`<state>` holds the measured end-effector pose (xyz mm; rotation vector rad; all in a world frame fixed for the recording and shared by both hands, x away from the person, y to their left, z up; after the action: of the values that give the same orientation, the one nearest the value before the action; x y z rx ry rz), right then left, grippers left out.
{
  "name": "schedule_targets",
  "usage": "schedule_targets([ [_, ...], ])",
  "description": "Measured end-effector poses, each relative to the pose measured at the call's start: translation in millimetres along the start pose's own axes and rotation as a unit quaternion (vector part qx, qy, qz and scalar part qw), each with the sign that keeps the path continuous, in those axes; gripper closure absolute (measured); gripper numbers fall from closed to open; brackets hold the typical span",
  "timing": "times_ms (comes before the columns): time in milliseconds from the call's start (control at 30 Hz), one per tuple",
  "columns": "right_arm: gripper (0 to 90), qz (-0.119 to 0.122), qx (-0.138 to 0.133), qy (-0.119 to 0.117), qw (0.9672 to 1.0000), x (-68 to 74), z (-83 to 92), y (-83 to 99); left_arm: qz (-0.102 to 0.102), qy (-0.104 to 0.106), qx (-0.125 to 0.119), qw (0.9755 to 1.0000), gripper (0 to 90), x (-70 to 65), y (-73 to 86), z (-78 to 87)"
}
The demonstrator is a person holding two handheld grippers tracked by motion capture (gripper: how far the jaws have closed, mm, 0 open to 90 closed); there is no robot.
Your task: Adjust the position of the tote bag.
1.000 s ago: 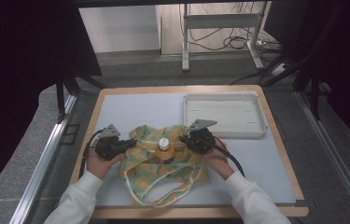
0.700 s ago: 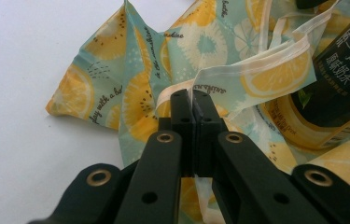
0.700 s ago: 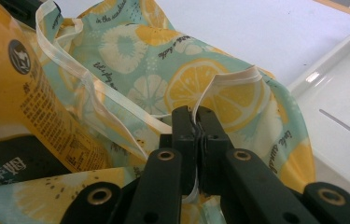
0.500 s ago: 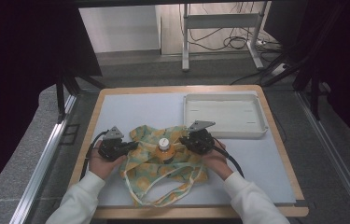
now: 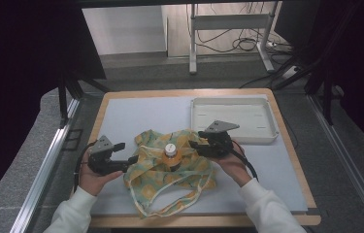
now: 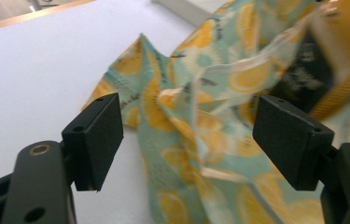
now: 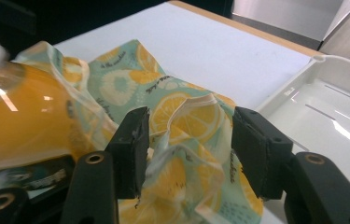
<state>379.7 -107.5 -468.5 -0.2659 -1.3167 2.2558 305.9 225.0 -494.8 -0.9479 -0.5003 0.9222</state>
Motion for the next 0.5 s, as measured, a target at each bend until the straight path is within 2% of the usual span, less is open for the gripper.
schedule_targets([
  [67, 46.3, -0.001, -0.007, 0.000, 1.0000, 2.1, 6.8, 0.0, -0.005, 0.011, -0.008, 0.9999, 32.3, -6.1, -0.3, 8.7],
  [133, 49.6, -0.003, -0.012, -0.006, 0.9999, 5.4, 13.4, 0.4, -0.013, 0.025, -0.017, 0.9995, 44.1, -12.5, -0.7, 14.4],
  [167, 51.9, -0.002, -0.014, -0.013, 0.9998, 7.4, 16.4, 1.1, -0.017, 0.033, -0.018, 0.9991, 53.2, -16.7, -0.9, 16.8],
  [233, 60.5, 0.000, -0.014, -0.023, 0.9996, 12.0, 21.4, 3.0, -0.032, 0.053, -0.015, 0.9980, 72.6, -25.7, -1.4, 19.1],
  [300, 72.8, 0.004, -0.013, -0.031, 0.9994, 17.7, 25.4, 5.4, -0.050, 0.067, -0.007, 0.9965, 83.1, -35.9, -3.0, 17.8],
  [400, 86.8, 0.012, -0.004, -0.054, 0.9985, 25.9, 27.0, 8.1, -0.059, 0.076, 0.006, 0.9953, 89.7, -45.5, -4.8, 10.9],
  [500, 89.2, 0.015, 0.013, -0.072, 0.9972, 32.5, 20.7, 9.2, -0.058, 0.077, 0.026, 0.9950, 89.9, -51.4, -5.3, -4.2],
])
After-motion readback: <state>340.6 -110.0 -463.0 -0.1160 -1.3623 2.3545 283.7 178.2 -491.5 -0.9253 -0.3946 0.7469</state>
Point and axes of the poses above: each handheld gripper's, and its own axes: z roughly backward along the jaws, y roughly out of its underside, x roughly to its left, the point moved 3 cm from there along -z, roughly forward along the jaws, and after that the axes turned 9 degrees about -y, right-handed, at the moved point
